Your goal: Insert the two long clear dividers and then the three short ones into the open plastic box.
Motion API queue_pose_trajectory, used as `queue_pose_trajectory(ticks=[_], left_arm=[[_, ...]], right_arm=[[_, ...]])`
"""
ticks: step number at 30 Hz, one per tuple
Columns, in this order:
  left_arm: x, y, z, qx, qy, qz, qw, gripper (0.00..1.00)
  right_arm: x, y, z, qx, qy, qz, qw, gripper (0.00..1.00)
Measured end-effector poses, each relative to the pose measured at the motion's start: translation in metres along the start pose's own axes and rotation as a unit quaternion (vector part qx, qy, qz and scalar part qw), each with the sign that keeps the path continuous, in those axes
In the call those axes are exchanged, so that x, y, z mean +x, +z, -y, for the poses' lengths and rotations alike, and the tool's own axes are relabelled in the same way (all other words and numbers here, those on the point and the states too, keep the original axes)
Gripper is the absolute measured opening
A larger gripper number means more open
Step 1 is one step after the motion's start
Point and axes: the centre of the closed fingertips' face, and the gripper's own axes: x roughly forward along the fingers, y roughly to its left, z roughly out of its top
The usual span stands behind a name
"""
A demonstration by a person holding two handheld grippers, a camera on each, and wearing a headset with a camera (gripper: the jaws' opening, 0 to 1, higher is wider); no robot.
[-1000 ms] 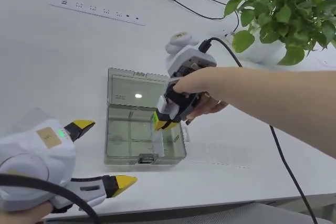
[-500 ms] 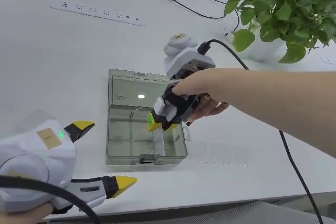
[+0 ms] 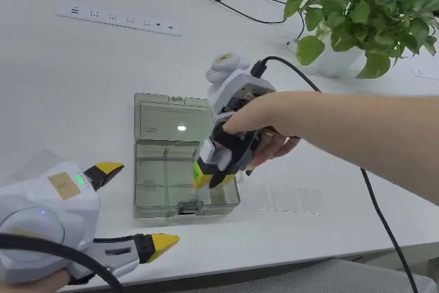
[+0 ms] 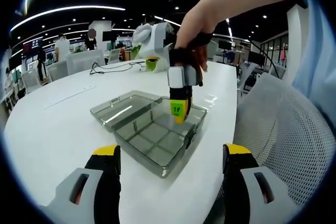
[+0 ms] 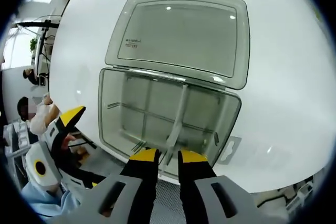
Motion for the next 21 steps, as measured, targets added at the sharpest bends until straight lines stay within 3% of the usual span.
queue_pose_trajectory(ticks=[4,12,21], left_arm=[[0.000,0.000,0.002,0.003,-0.003,-0.001,1.0000,0.81],[0.000,-0.001,0.004,0.005,-0.006,-0.004,1.0000,0.81],[-0.001,0.000,0.005,0.005,-0.004,-0.002,1.0000,0.81]], right_arm=[[0.001,-0.008,-0.001,0.015,0.004,-0.010,0.9998,0.12],[0.004,-0.022,-0.007,0.005,0.000,-0.034,0.9994,0.06],[0.002,-0.024,-0.007,0.020,-0.010,-0.040,0.9989,0.04]])
